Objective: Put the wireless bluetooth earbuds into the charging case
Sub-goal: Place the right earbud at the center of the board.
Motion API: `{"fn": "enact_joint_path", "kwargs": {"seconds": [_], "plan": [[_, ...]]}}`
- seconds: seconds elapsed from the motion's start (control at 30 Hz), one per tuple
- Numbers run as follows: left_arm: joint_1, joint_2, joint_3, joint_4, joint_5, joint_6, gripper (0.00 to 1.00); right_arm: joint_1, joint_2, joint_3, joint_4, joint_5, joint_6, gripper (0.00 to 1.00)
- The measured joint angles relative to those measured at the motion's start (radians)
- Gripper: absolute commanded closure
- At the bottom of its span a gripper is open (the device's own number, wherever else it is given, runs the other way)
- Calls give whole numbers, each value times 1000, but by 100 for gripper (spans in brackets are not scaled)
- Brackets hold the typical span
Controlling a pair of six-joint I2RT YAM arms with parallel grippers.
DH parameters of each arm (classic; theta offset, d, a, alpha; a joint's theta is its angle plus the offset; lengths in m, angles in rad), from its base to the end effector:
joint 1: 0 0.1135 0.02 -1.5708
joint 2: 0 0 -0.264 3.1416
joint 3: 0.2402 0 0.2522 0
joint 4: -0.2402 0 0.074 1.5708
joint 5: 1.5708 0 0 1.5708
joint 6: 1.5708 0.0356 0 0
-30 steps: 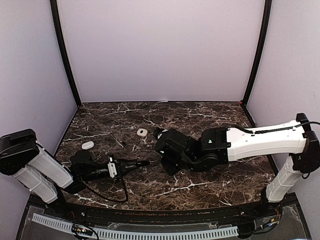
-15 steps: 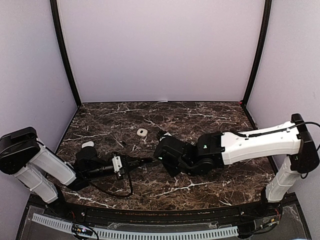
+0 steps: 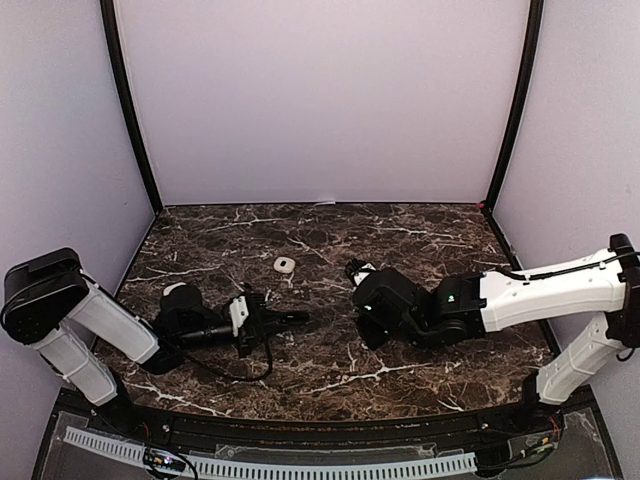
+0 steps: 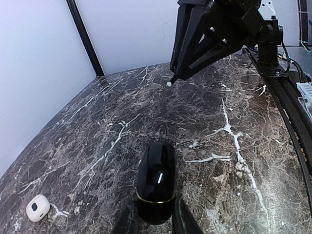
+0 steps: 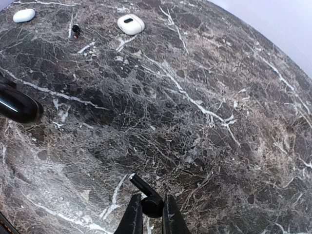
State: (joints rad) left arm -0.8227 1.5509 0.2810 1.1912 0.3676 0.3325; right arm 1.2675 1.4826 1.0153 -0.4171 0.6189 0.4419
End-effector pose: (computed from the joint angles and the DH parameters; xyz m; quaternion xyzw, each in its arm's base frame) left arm 0.1617 -0.1931 0.1528 0.4982 0.5371 -0.2921 0.6148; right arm 0.1116 0.2875 0.2400 -0.2660 0.8627 0.0535 0.4267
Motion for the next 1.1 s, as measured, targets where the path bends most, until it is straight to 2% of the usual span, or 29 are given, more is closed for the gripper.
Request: {"fn": "enact_joint_path", "kwargs": {"seconds": [0.17,0.47,0.53,0.63,0.73,0.87,1.1], "plan": [[60,16,0,11,69,-76,100,-80,19,-93,73,-151,9,100],[102,42,0,71,163,-164,100,-118,178,-140,163,-362,50,100],[102,45,0,78,177,-171,100,-128,188,-146,168,-386,56,93],[103,51,0,88,193,-178,100,-135,188,-151,179,-409,58,72],[103,56,0,96,205,-182,100,-139,183,-152,186,-422,58,59],[106,62,0,102,232,-187,100,-140,154,-156,184,-425,37,53],[107,81,0,121,309,-202,100,-140,64,-154,170,-440,-66,50]]}}
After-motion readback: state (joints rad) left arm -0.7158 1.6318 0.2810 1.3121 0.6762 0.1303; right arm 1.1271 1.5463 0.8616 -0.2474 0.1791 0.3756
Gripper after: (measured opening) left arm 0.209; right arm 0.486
